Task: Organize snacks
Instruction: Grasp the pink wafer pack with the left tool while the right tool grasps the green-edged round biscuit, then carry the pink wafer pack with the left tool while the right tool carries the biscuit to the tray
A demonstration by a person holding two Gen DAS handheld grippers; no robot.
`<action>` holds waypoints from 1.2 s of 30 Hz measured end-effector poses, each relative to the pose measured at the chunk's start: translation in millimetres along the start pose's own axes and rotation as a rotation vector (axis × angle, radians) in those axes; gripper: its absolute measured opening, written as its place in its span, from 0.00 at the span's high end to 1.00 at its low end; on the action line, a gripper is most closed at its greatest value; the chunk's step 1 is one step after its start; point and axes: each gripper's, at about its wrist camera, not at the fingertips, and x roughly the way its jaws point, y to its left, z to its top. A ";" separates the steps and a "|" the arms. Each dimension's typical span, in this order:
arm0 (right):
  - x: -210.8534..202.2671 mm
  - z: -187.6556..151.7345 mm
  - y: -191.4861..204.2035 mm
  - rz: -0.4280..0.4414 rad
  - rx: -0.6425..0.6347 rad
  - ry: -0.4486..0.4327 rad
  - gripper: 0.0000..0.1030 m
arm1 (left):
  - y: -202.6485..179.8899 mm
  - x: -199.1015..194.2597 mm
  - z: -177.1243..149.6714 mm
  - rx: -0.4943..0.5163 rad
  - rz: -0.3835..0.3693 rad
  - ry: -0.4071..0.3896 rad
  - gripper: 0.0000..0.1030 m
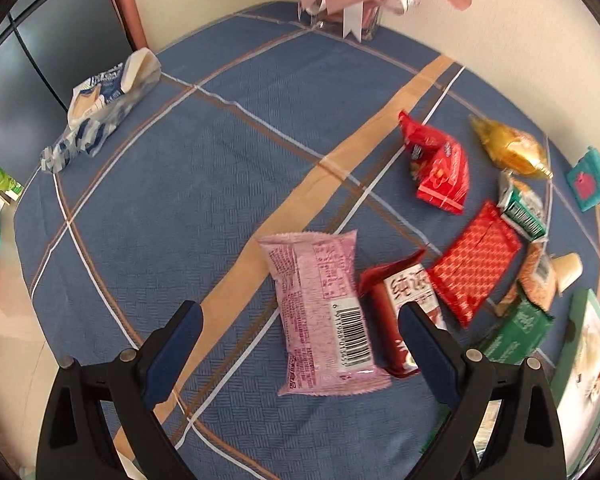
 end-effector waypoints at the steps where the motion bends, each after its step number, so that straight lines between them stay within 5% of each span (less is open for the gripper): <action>1: 3.7 0.1 0.0 -0.002 0.001 0.012 0.01 | -0.7 4.4 -0.5 0.003 0.002 0.015 0.05; 7: 20.0 -1.4 -1.0 0.010 0.002 0.059 0.10 | 0.3 16.6 -4.4 -0.007 -0.004 0.050 0.10; 11: 20.0 -2.1 -0.6 0.013 -0.011 0.053 0.13 | 1.9 17.8 -4.8 -0.013 -0.009 0.061 0.23; 18: 15.9 -2.0 2.4 0.028 0.003 0.046 0.39 | 3.1 20.2 -4.3 -0.018 -0.029 0.068 0.54; 36: -3.2 5.2 -16.2 0.052 0.074 0.012 0.46 | -0.1 -17.2 -0.2 -0.013 -0.076 -0.050 0.62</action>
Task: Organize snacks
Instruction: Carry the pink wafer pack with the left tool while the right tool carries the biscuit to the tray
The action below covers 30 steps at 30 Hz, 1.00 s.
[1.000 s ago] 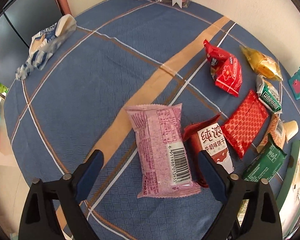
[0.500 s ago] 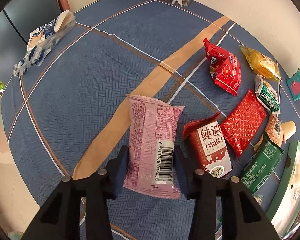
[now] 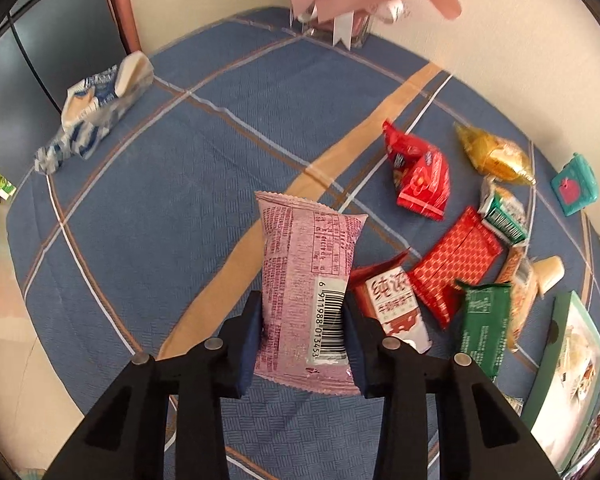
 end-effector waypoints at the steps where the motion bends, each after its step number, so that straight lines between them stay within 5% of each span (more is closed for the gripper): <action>1: -3.8 0.4 -1.1 0.004 0.004 -0.010 0.46 | -1.5 -3.0 0.5 0.003 -0.001 -0.011 0.62; 14: -47.3 5.5 -27.9 0.007 0.077 -0.110 0.46 | -27.5 -43.0 -7.6 0.077 -0.046 -0.110 0.62; 30: -67.8 3.3 -131.1 -0.152 0.363 -0.118 0.46 | -151.2 -76.7 -61.7 0.419 -0.123 -0.147 0.62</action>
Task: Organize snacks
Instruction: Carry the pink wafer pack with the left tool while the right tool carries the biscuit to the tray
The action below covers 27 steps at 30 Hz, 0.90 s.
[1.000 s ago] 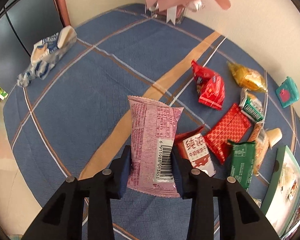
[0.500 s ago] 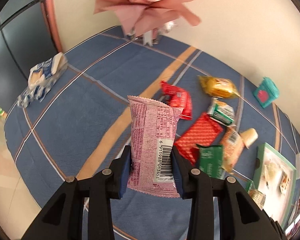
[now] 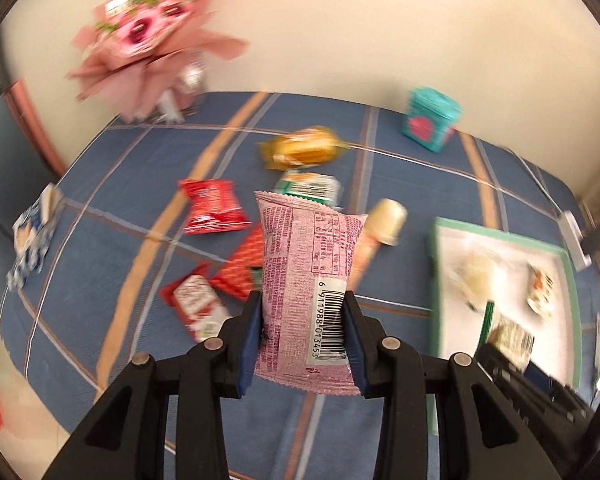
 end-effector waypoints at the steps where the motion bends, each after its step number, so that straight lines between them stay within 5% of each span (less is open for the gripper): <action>1: -1.6 1.8 -11.4 -0.010 0.024 -0.003 0.46 | -8.5 -1.2 -0.9 0.021 -0.006 -0.001 0.62; 15: -22.9 17.2 -109.2 -0.161 0.313 -0.085 0.45 | -127.2 -10.1 -34.4 0.305 -0.143 0.007 0.61; 27: -26.9 14.5 -150.3 -0.201 0.397 -0.094 0.45 | -168.3 -3.7 -56.1 0.432 -0.185 0.032 0.61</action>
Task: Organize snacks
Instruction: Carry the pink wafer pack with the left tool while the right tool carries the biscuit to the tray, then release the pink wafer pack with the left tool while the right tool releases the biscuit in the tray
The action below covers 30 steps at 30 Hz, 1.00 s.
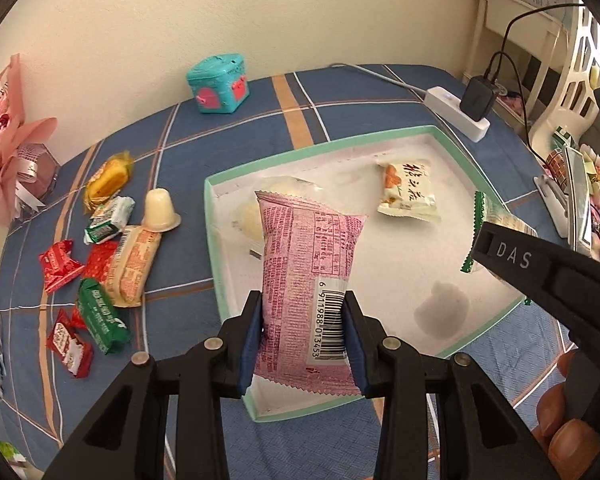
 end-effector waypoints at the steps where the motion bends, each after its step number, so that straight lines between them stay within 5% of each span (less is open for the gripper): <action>1: 2.0 0.1 -0.7 0.000 0.001 0.005 0.45 | -0.8 2.8 -0.5 0.002 -0.002 0.005 0.61; 30: 56.8 -11.5 11.5 -0.052 -0.076 0.138 0.44 | 0.7 56.3 -5.2 0.022 -0.007 0.091 0.57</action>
